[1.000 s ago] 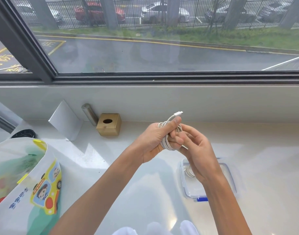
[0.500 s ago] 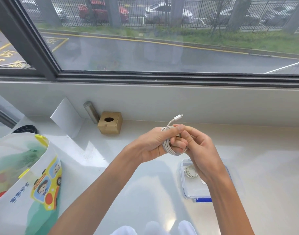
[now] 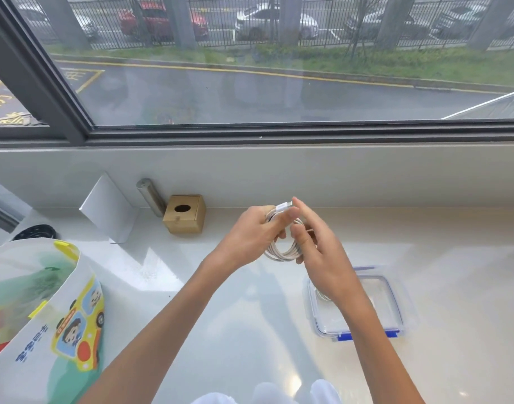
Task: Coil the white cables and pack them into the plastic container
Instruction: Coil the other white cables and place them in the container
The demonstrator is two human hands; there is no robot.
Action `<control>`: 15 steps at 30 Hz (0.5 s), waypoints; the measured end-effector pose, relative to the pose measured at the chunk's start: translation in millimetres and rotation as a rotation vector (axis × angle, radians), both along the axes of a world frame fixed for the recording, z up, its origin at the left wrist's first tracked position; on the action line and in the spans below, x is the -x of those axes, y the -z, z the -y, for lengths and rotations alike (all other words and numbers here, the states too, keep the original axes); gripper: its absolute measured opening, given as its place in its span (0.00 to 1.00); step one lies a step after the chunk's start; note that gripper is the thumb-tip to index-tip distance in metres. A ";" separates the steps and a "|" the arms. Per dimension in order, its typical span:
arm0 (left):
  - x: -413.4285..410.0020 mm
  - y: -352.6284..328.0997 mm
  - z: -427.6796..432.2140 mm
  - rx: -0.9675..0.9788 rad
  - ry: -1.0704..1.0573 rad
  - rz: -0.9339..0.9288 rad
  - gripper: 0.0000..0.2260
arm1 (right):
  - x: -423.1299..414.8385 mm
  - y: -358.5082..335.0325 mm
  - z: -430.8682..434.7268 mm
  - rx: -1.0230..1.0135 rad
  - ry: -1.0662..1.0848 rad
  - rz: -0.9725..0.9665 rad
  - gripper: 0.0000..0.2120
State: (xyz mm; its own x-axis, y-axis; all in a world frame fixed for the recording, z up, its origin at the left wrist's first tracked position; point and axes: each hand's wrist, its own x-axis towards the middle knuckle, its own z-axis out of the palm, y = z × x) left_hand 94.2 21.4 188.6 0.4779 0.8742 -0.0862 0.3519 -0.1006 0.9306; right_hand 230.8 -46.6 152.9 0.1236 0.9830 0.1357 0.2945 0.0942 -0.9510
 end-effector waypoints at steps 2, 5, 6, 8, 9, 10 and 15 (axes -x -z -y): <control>2.5 -1.8 0.7 -0.004 -0.013 -0.073 0.25 | 11.6 0.2 -0.7 -0.032 0.039 0.206 0.11; 5.1 2.3 0.1 -0.002 -0.094 -0.091 0.19 | 28.5 4.1 -6.5 0.008 0.234 0.248 0.12; 6.3 4.8 0.2 0.033 -0.121 -0.022 0.17 | 33.1 5.9 -9.0 0.006 0.300 0.242 0.13; 9.3 9.9 1.1 0.069 -0.157 0.130 0.13 | 43.3 7.7 -12.5 -0.001 0.359 0.200 0.14; 11.9 12.0 1.3 0.030 -0.168 0.142 0.09 | 48.0 7.9 -13.3 -0.003 0.340 0.179 0.14; 15.4 12.9 -0.3 -0.029 -0.171 0.103 0.05 | 51.0 8.3 -13.6 0.003 0.289 0.172 0.14; 40.0 9.9 -19.8 0.053 0.008 -0.101 0.09 | 36.7 5.4 -19.0 0.028 0.011 0.278 0.16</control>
